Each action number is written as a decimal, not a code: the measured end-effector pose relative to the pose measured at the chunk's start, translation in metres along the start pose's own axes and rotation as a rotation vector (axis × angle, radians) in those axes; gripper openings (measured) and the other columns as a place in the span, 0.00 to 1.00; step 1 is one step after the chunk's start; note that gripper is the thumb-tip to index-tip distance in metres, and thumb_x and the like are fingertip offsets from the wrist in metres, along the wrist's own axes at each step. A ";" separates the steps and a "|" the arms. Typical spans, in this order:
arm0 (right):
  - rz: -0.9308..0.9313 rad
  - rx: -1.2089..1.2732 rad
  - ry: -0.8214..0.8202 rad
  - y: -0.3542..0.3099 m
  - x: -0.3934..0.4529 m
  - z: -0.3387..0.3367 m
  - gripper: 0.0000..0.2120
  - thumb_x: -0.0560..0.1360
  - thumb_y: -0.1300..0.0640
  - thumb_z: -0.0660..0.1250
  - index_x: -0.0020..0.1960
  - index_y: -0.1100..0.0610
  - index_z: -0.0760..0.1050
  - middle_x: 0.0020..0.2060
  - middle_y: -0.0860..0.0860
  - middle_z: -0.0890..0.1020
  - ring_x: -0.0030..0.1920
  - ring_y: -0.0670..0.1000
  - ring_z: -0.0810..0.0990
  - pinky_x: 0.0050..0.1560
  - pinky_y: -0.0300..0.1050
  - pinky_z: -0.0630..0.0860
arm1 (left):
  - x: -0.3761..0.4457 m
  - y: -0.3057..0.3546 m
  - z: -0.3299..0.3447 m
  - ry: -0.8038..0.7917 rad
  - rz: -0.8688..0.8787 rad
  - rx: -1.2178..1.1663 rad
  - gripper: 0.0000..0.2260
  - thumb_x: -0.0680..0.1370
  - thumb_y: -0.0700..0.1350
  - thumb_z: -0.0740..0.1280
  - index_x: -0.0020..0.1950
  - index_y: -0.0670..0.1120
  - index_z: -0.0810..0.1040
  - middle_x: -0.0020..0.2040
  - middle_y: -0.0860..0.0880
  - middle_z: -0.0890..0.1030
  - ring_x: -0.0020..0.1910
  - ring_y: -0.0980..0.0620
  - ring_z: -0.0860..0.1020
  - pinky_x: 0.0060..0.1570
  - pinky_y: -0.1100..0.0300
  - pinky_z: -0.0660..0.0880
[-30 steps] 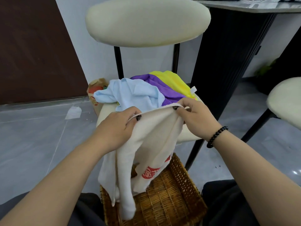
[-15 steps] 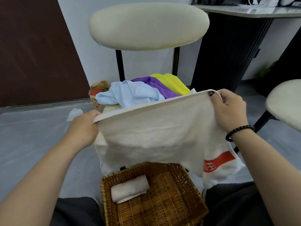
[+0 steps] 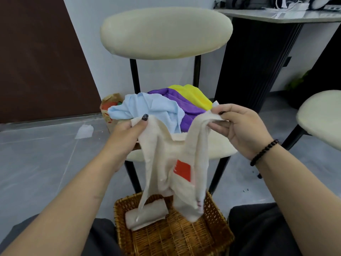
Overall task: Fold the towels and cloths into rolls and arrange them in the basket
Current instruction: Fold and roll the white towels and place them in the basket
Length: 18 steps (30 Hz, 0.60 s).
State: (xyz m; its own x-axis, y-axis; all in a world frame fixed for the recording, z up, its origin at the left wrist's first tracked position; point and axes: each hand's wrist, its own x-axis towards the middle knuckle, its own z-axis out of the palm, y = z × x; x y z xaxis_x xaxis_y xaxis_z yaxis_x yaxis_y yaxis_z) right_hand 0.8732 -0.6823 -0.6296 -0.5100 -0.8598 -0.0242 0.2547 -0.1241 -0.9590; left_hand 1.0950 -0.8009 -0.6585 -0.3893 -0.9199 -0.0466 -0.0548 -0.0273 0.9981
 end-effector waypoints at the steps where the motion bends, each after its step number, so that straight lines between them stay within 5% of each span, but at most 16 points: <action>1: 0.003 0.076 0.002 0.002 0.003 0.002 0.12 0.78 0.73 0.54 0.48 0.68 0.76 0.44 0.58 0.80 0.40 0.53 0.84 0.43 0.40 0.81 | 0.001 0.000 0.005 0.000 -0.013 -0.047 0.09 0.80 0.50 0.64 0.46 0.48 0.82 0.44 0.52 0.85 0.43 0.55 0.83 0.44 0.58 0.79; 5: -0.027 0.067 0.006 0.018 0.020 0.008 0.16 0.75 0.74 0.58 0.62 0.68 0.72 0.56 0.64 0.79 0.56 0.56 0.81 0.60 0.49 0.77 | 0.010 -0.001 0.021 0.005 -0.034 -0.119 0.09 0.81 0.48 0.64 0.49 0.46 0.82 0.46 0.50 0.85 0.42 0.55 0.82 0.42 0.60 0.80; 9: -0.085 -0.502 -0.159 0.048 0.038 0.008 0.27 0.72 0.70 0.67 0.69 0.59 0.67 0.65 0.56 0.74 0.64 0.50 0.75 0.66 0.49 0.72 | 0.020 -0.005 0.033 0.009 -0.070 -0.134 0.08 0.81 0.45 0.64 0.48 0.45 0.81 0.47 0.49 0.84 0.40 0.56 0.82 0.39 0.62 0.80; 11: -0.130 -0.904 -0.285 0.066 0.044 0.011 0.33 0.71 0.66 0.69 0.72 0.49 0.64 0.72 0.54 0.63 0.73 0.49 0.61 0.72 0.48 0.61 | 0.025 -0.006 0.037 0.017 -0.094 -0.147 0.08 0.81 0.44 0.64 0.47 0.46 0.81 0.45 0.49 0.84 0.39 0.56 0.82 0.40 0.61 0.80; 14: -0.225 -1.225 -0.393 0.081 0.044 0.017 0.28 0.72 0.66 0.64 0.68 0.45 0.69 0.76 0.53 0.47 0.76 0.52 0.52 0.70 0.39 0.56 | 0.034 -0.008 0.036 0.057 -0.136 -0.185 0.07 0.81 0.43 0.63 0.48 0.46 0.80 0.46 0.49 0.84 0.43 0.53 0.83 0.42 0.60 0.81; 18: -0.233 -1.296 -0.569 0.079 0.038 0.023 0.21 0.69 0.70 0.59 0.53 0.49 0.78 0.76 0.49 0.54 0.75 0.55 0.52 0.72 0.54 0.57 | 0.044 -0.011 0.032 0.114 -0.174 -0.225 0.06 0.82 0.43 0.62 0.48 0.46 0.78 0.46 0.49 0.83 0.45 0.52 0.82 0.43 0.58 0.80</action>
State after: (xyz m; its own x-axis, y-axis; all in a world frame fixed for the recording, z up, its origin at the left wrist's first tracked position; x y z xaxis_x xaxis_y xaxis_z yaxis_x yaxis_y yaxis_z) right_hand 0.8928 -0.7356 -0.6998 0.0360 -0.9992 -0.0161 -0.8603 -0.0228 -0.5093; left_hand 1.0494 -0.8290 -0.6730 -0.2858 -0.9313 -0.2257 0.0980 -0.2627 0.9599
